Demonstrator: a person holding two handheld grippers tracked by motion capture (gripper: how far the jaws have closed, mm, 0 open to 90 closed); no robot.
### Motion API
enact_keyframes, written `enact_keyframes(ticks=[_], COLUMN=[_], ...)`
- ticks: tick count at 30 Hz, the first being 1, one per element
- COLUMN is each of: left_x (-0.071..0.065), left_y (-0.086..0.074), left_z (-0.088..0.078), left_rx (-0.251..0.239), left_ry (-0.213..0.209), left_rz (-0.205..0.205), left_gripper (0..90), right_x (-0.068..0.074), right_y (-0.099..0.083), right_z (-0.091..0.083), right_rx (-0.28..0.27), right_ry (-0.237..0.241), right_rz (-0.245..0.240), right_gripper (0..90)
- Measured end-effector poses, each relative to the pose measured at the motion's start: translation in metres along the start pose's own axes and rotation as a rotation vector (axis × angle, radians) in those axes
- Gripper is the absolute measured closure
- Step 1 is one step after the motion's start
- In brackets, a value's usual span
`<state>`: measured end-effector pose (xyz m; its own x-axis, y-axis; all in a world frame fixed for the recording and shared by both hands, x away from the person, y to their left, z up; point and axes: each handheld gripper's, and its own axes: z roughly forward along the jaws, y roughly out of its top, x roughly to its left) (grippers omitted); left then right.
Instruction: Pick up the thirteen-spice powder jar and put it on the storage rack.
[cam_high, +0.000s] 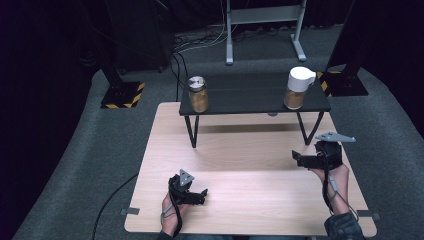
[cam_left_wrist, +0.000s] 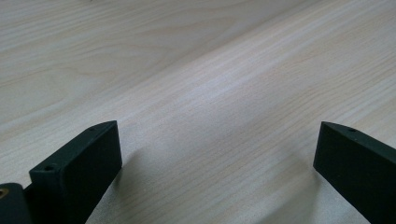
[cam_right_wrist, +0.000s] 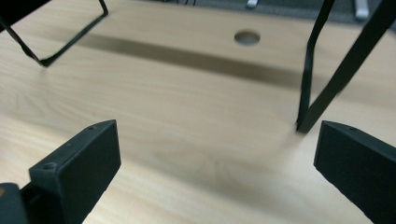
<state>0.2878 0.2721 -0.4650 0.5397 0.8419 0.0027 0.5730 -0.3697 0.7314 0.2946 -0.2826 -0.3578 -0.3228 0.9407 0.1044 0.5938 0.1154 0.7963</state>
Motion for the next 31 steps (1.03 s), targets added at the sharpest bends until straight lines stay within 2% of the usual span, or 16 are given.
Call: enact_keyframes(ticks=[5, 10, 18, 22, 26, 31], left_x=[-0.001, -0.001, -0.001, -0.001, -0.001, -0.003], left_y=[-0.001, -0.002, -0.002, -0.003, -0.003, -0.001], left_z=[0.000, -0.001, -0.001, -0.001, -0.001, 0.000], left_rx=[-0.005, -0.011, -0.013, -0.016, -0.016, -0.004], left_ry=[0.004, 0.005, 0.006, 0.004, 0.004, 0.016], left_rz=[-0.003, -0.003, -0.001, -0.003, -0.005, 0.004], left_gripper=[0.5, 0.5, 0.5, 0.5, 0.5, 0.6], right_x=[-0.005, -0.004, -0.003, 0.000, 0.000, 0.002], right_y=[-0.022, -0.041, -0.050, -0.056, -0.072, -0.083], right_z=[0.013, 0.020, 0.025, 0.027, 0.031, 0.039], right_rx=[0.040, 0.027, 0.036, 0.007, -0.054, -0.070], right_ry=[0.007, -0.004, 0.003, -0.006, 0.021, 0.040], right_rz=[0.045, 0.070, 0.085, 0.082, 0.092, 0.089], right_gripper=[0.0, 0.0, 0.0, 0.0, 0.0, 0.7])
